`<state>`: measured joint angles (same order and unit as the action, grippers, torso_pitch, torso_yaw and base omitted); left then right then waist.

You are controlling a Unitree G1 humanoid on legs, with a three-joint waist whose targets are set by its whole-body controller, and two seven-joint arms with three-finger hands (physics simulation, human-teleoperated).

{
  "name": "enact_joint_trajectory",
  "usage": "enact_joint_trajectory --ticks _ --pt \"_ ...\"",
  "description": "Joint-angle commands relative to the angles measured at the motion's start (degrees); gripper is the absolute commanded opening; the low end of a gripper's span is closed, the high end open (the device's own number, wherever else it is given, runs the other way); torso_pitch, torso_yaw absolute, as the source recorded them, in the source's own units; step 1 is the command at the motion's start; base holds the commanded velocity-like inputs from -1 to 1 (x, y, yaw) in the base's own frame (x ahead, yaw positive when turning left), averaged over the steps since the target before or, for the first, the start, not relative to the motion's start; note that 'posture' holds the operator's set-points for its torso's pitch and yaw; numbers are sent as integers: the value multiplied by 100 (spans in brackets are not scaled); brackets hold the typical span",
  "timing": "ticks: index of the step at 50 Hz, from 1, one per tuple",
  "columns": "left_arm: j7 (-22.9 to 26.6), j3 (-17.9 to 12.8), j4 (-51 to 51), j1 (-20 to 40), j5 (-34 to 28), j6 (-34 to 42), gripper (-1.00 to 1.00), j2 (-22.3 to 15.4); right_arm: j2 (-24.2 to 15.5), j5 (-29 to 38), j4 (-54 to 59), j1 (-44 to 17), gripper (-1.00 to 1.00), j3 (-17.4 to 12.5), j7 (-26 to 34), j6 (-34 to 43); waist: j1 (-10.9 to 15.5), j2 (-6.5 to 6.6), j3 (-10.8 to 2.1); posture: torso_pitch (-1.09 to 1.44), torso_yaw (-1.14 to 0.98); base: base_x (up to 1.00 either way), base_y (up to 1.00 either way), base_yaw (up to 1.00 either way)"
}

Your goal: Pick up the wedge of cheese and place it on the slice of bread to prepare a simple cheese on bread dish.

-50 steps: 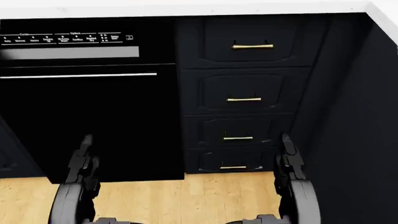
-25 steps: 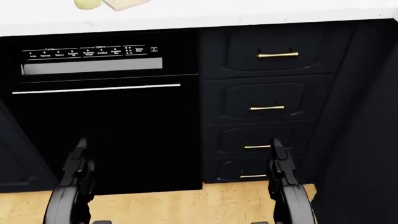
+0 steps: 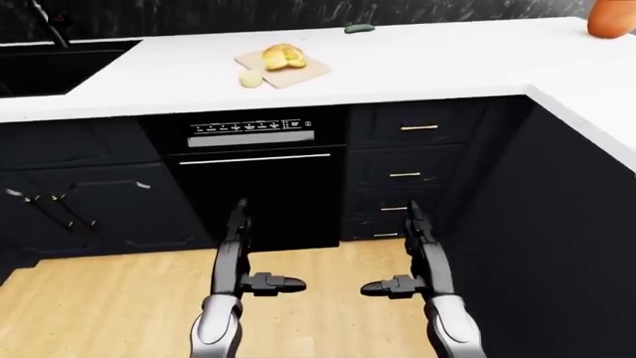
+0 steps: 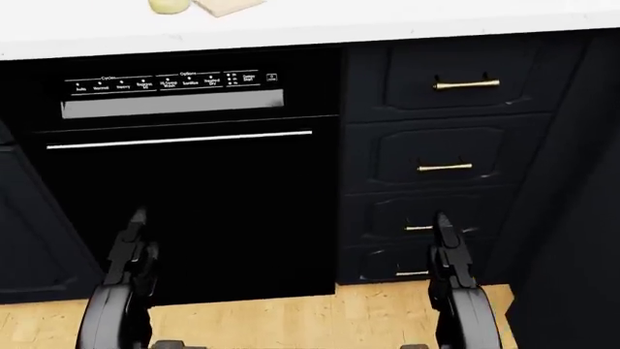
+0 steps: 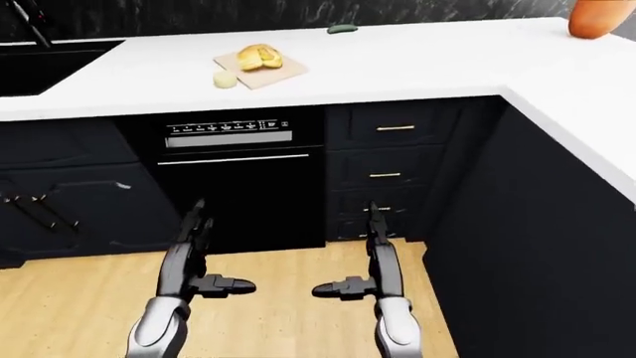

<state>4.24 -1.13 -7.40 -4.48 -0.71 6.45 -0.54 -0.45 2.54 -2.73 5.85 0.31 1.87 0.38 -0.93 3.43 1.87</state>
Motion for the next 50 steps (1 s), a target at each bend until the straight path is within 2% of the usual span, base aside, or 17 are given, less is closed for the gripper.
enact_joint_trajectory --ticks 1,12,15,17,19,21,25,27,29,30,31,35,41,43,45,47,50 --pt "-25 -61 -181 63 4 -141 100 -38 28 -12 -181 -81 100 52 21 -166 24 182 -139 0 0 0 27 0" --pt "-20 -58 -203 44 6 -133 100 -37 31 -47 -92 -104 100 43 27 -198 75 -435 -32 0 0 0 27 0" --pt "-22 -52 -182 50 2 -142 100 -35 30 -32 -83 -108 100 60 32 -175 60 -759 -74 0 0 0 26 0" --pt "-25 -43 -149 56 -5 -161 100 -32 30 -35 -89 -113 100 60 33 -161 -8 -604 -70 0 0 0 27 0" --pt "-26 -35 -162 50 -4 -155 100 -29 25 -21 -142 -102 100 72 41 -116 9 -669 -78 0 0 0 27 0" --pt "-28 -31 -146 52 -7 -163 100 -29 21 -28 -411 -97 100 74 53 149 23 -621 -121 0 0 0 26 0" --pt "-31 -57 -138 85 10 -148 100 -39 23 -23 -394 -103 100 67 49 129 22 -363 -34 0 0 0 26 0" --pt "-38 -68 -124 91 18 -154 100 -40 24 -33 -111 -107 100 43 45 -145 12 -125 -46 0 0 0 26 0" --pt "-38 -65 -172 69 19 -135 100 -38 25 -36 -158 -85 100 47 48 -127 60 348 -189 0 0 0 26 0" --pt "-39 -67 -167 70 20 -138 100 -38 26 -39 -160 -80 100 46 48 -131 98 -36 -85 0 0 0 26 0" --pt "-40 -70 -155 74 21 -145 100 -39 25 -39 -151 -80 100 46 47 -138 88 60 -72 0 0 0 26 0" --pt "-44 -77 -133 81 24 -157 100 -40 28 -36 -137 -86 100 49 43 -147 111 -144 -93 0 0 0 27 0" --pt "-41 -79 -152 67 31 -155 100 -41 29 -41 -104 -74 100 52 43 -182 84 -526 -34 0 0 0 27 0" --pt "-41 -77 -154 66 30 -155 100 -40 31 -39 -127 -75 100 54 38 -160 69 -788 -84 0 0 0 27 0" --pt "-41 -78 -153 67 32 -152 100 -40 32 -39 -108 -80 100 56 37 -171 -1 -607 -54 0 0 0 26 0" --pt "-42 -73 -157 61 28 -151 100 -39 30 -41 -105 -80 100 54 36 -168 10 -650 -74 0 0 0 26 0" --pt "-45 -69 -172 60 25 -142 100 -37 28 -45 -120 -62 100 56 42 -176 28 -557 -93 0 0 0 26 0"
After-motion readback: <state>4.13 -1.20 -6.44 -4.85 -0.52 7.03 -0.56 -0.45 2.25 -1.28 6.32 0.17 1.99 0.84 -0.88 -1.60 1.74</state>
